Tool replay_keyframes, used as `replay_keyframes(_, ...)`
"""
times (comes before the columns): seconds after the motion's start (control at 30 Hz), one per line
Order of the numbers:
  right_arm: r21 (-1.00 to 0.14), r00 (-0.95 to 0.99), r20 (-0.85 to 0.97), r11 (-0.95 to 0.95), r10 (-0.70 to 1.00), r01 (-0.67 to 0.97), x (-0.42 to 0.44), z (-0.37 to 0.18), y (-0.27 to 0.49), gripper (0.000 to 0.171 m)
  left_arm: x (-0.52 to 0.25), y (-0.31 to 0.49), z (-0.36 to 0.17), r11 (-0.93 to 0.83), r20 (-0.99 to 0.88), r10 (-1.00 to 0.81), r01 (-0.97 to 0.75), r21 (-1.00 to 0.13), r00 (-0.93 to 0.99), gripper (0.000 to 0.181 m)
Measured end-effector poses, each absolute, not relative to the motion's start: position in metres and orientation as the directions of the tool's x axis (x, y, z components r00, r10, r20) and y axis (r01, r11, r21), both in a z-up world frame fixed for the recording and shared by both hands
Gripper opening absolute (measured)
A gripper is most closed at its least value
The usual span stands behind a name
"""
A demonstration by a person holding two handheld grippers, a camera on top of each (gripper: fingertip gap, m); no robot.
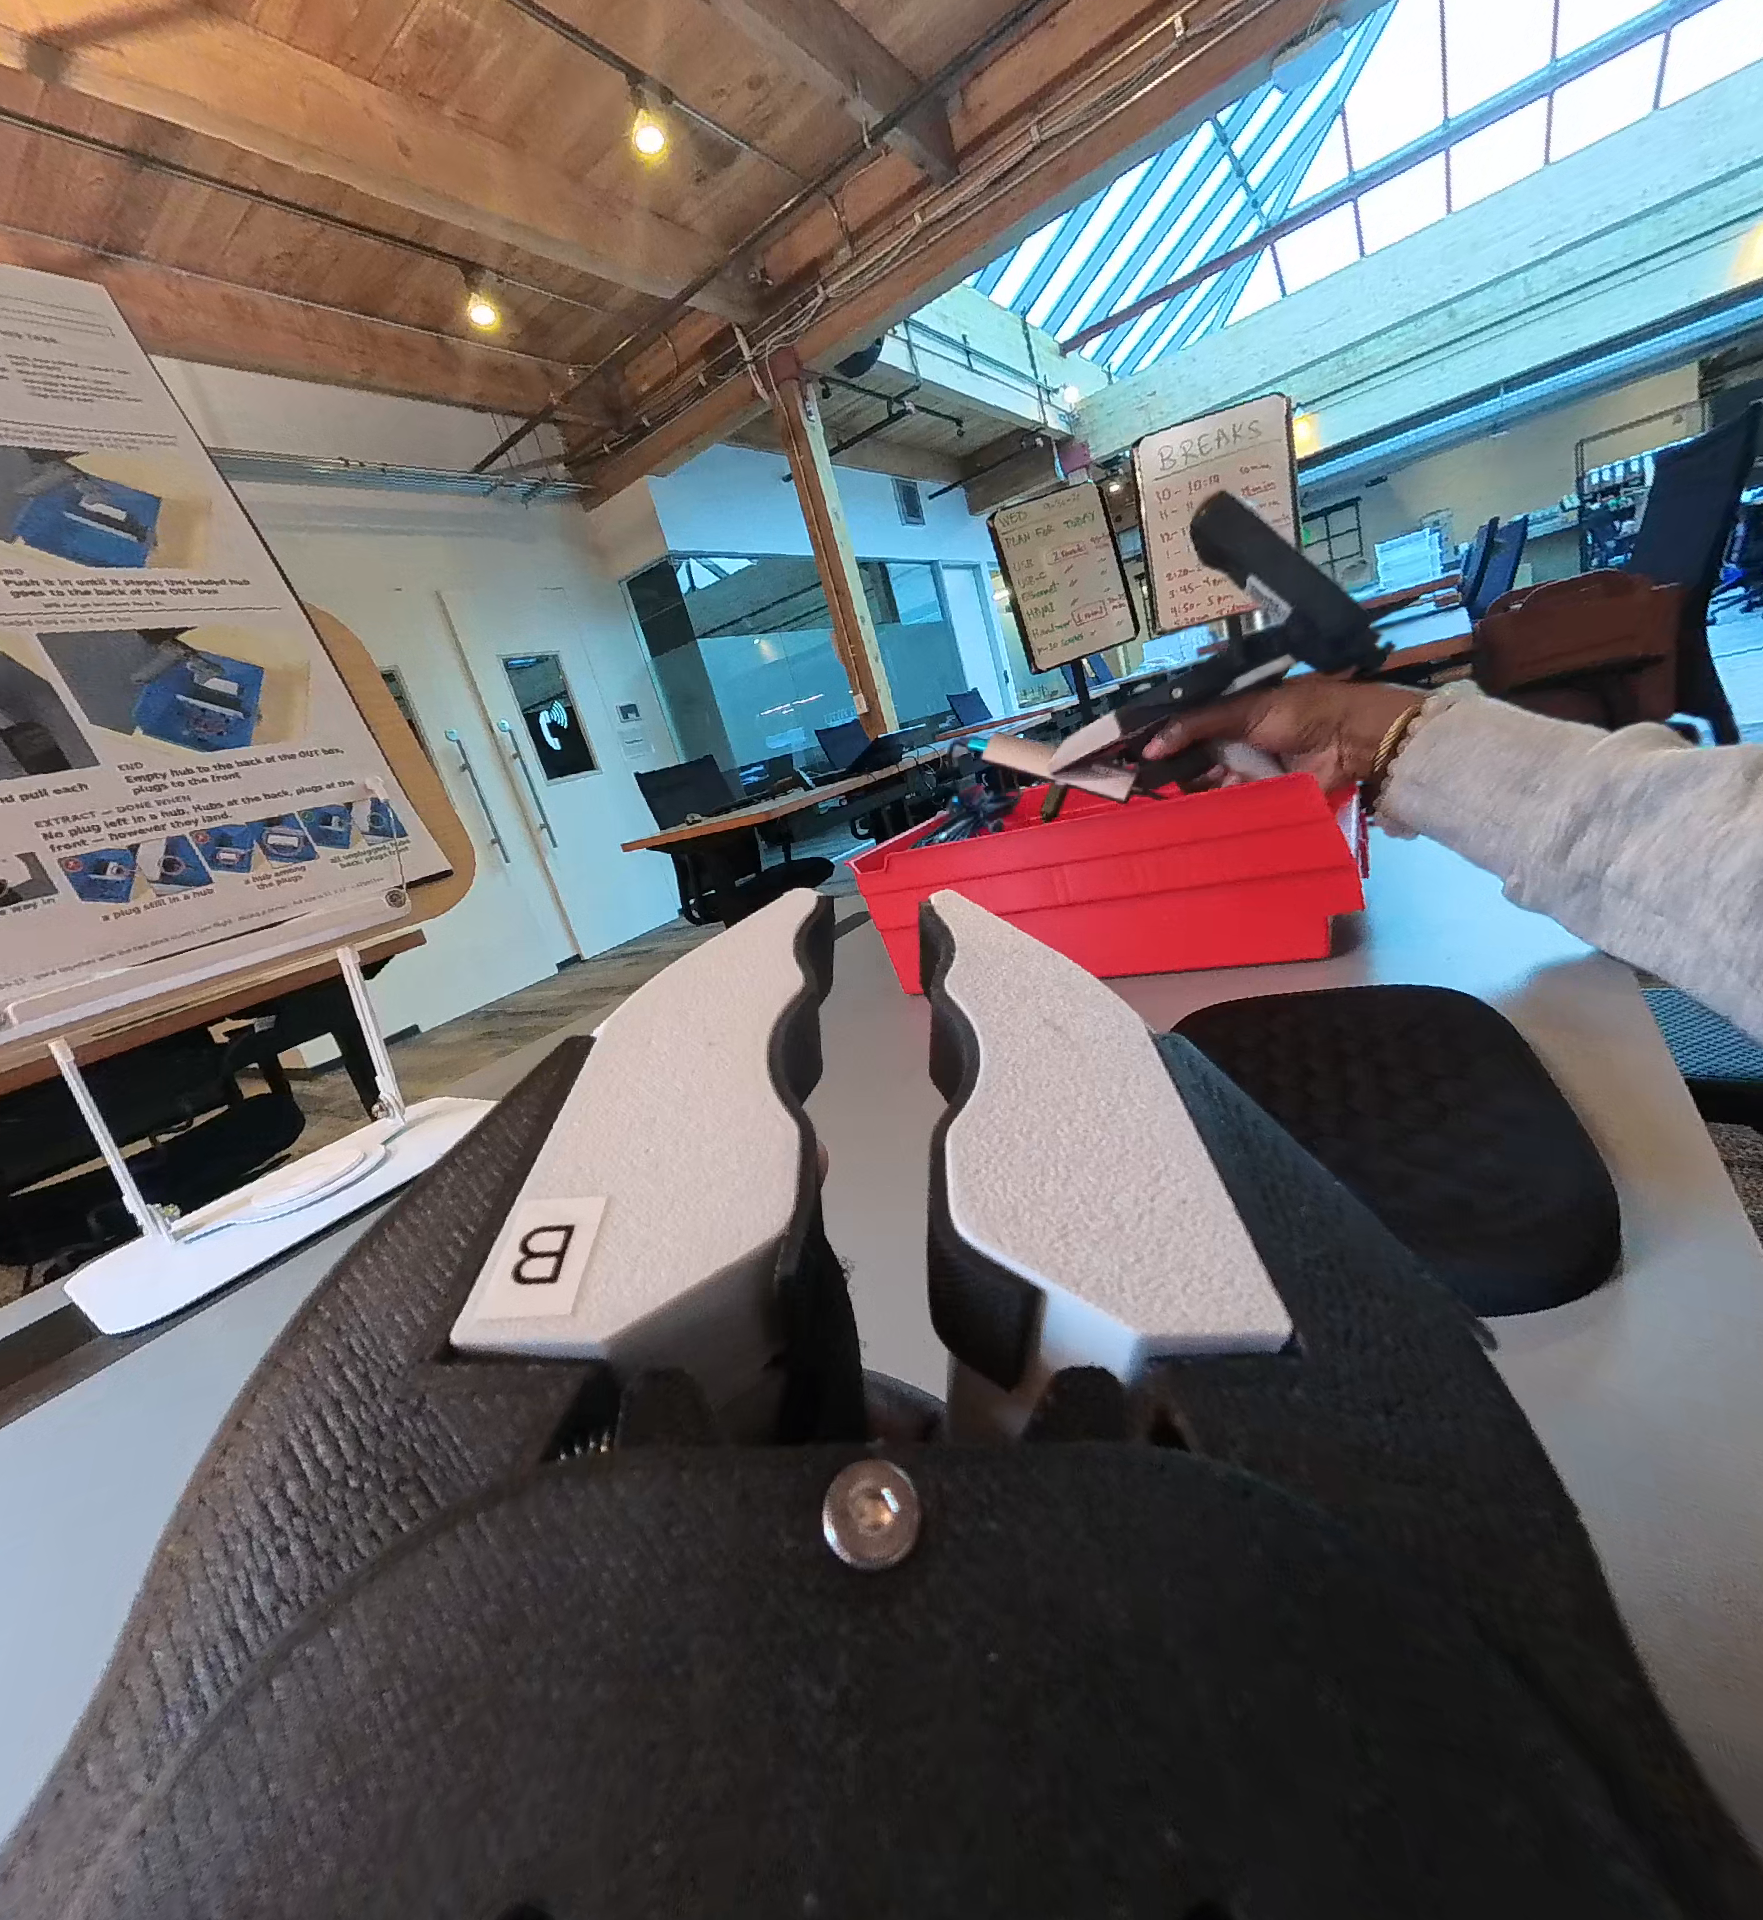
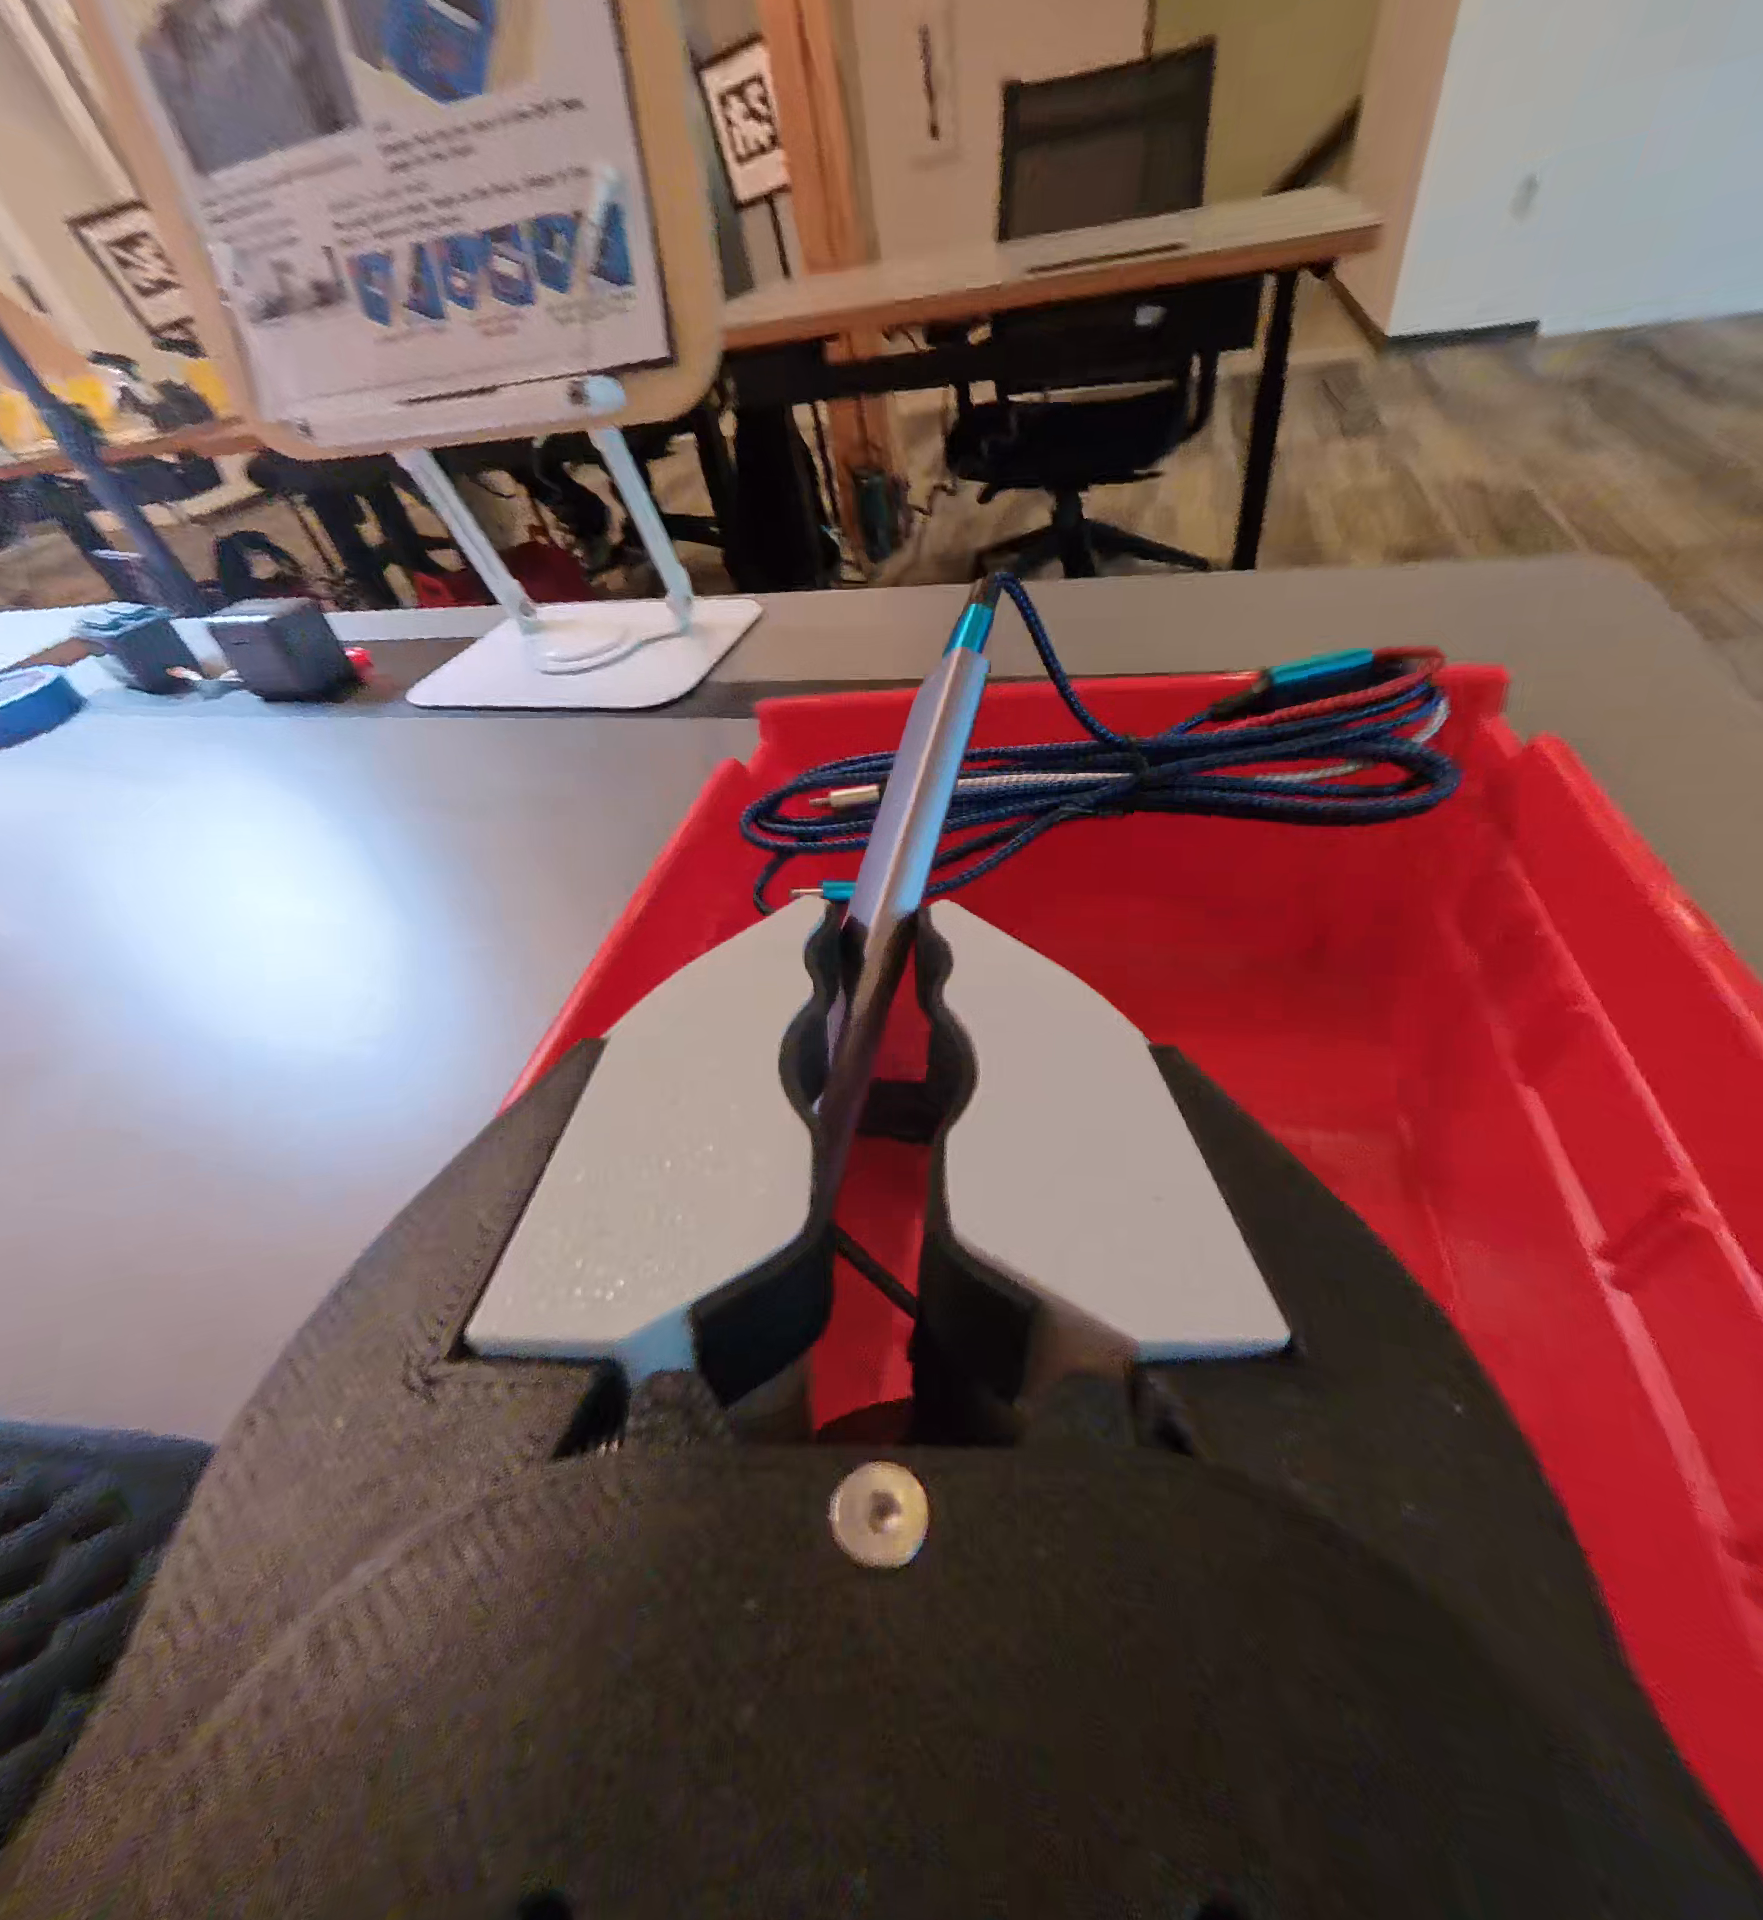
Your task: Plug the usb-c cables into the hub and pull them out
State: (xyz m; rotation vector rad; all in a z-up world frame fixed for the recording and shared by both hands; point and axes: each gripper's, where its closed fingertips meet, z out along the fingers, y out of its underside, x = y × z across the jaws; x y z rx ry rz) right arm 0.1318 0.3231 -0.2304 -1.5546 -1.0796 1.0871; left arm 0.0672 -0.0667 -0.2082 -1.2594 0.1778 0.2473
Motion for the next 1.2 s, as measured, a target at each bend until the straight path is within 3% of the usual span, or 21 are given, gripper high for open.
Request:
replay_keyframes(0.13, -0.910, 0.194, -0.201, -0.257, 0.960, 0.325, 0.135, -0.264, 0.316, 0.022, 0.067, -0.067, -0.208, 0.286, -0.265, 0.086, -0.279, -0.917, 0.960, 0.016)
replay_keyframes(0.2, -0.848, 0.238, -0.196, -0.286, 0.951, 0.446, 0.144, -0.275, 0.318, 0.054, 0.067, -0.067, -0.208, 0.286, -0.264, 0.086, -0.278, -0.917, 0.961, 0.016)
replay_keyframes(0.33, -0.891, 0.268, -0.032, -0.149, 0.963, 0.428, 0.146, -0.252, 0.320, 0.052, 0.067, -0.066, -0.209, 0.284, -0.268, 0.085, -0.281, -0.917, 0.960, 0.016)
replay_keyframes(0.47, -0.997, 0.265, -0.066, -0.054, 0.962, -0.053, 0.144, -0.170, 0.316, 0.048, 0.067, -0.067, -0.208, 0.287, -0.267, 0.085, -0.280, -0.916, 0.960, 0.016)
replay_keyframes(0.53, -0.986, 0.279, -0.117, -0.077, 0.953, -0.151, 0.159, -0.151, 0.320, 0.044, 0.068, -0.067, -0.208, 0.287, -0.269, 0.084, -0.282, -0.916, 0.960, 0.016)
replay_keyframes(0.67, -0.971, 0.238, -0.115, -0.160, 0.964, 0.178, 0.180, -0.173, 0.301, 0.034, 0.067, -0.066, -0.208, 0.287, -0.267, 0.083, -0.280, -0.916, 0.960, 0.016)
replay_keyframes(0.8, -0.922, 0.277, 0.114, -0.003, 0.954, 0.388, 0.200, -0.181, 0.290, 0.034, 0.068, -0.067, -0.207, 0.296, -0.254, 0.070, -0.263, -0.918, 0.965, 0.020)
replay_keyframes(1.0, -0.934, 0.039, 0.224, 0.203, 0.974, 0.294, 0.204, -0.141, 0.216, 0.040, 0.071, -0.071, -0.196, 0.297, -0.197, 0.031, -0.197, -0.934, 0.980, 0.025)
replay_keyframes(1.1, -0.941, -0.048, 0.279, 0.283, 0.959, 0.185, 0.207, -0.117, 0.182, 0.041, 0.087, -0.086, -0.167, 0.256, -0.220, -0.051, -0.201, -0.946, 0.974, 0.034)
replay_keyframes(1.2, -0.941, -0.118, 0.322, 0.332, 0.939, 0.072, 0.211, -0.097, 0.153, 0.041, 0.078, -0.121, -0.130, 0.153, -0.276, 0.024, -0.276, -0.949, 0.961, 0.037)
